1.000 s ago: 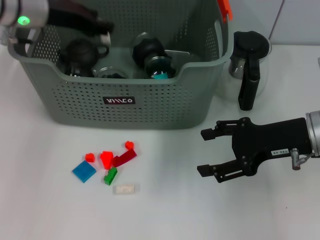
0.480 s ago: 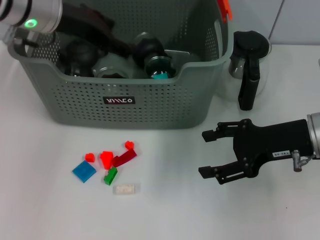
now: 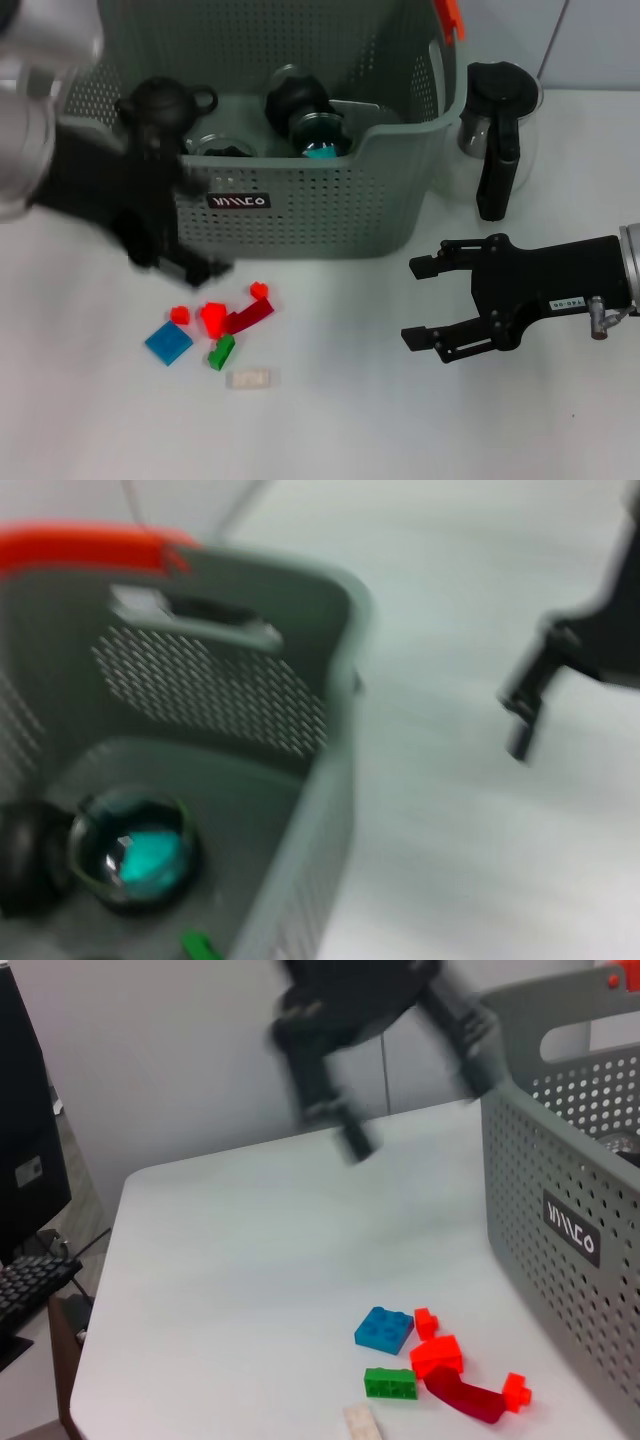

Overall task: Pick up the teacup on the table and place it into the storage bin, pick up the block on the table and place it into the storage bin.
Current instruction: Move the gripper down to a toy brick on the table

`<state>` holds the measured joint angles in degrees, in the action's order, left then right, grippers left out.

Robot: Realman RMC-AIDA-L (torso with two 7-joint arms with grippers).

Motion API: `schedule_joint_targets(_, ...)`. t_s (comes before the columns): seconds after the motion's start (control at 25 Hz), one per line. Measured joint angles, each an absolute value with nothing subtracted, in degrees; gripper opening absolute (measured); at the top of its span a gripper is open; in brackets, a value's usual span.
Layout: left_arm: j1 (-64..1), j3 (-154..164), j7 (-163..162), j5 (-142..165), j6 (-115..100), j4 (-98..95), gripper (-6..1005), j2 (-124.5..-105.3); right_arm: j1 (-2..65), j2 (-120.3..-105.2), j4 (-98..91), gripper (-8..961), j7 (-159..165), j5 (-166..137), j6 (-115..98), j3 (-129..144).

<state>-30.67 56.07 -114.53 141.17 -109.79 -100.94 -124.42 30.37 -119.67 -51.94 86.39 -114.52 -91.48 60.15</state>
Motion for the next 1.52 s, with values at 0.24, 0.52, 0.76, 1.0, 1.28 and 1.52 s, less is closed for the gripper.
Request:
schedule_joint_targets(0.24, -24.73, 65.25, -115.58, 141.66, -104.82, -99.04, 884, -124.79, 30.4, -119.69, -51.94, 915, 86.39, -114.51, -91.43, 60.11)
schedule_joint_targets(0.52, -25.62, 69.37, -115.25, 145.07, -97.56, -90.04, 882, -124.81, 30.47, -119.7, -51.94, 914, 86.4, -114.52, -91.4, 60.11)
schedule_joint_targets(0.76, -26.11, 71.41, -115.86, 149.34, -96.74, -87.71, 880, -124.8, 30.33, -119.65, -51.88, 913, 86.4, -114.52, -91.3, 60.12)
schedule_joint_targets(1.0, -26.44, 75.59, -115.29, 149.78, -95.13, -82.9, 878, -124.81, 30.58, -119.57, -51.64, 913, 86.4, -114.52, -91.21, 60.27)
schedule_joint_targets(1.28, -28.81, 78.8, -113.48, 152.1, -90.16, -76.77, 875, -124.56, 30.9, -119.8, -51.52, 915, 86.4, -115.69, -91.11, 60.18)
schedule_joint_targets(1.52, -30.33, 80.12, -113.21, 154.95, -88.24, -73.33, 873, -124.37, 30.95, -119.89, -51.59, 914, 86.81, -115.91, -91.05, 60.19)
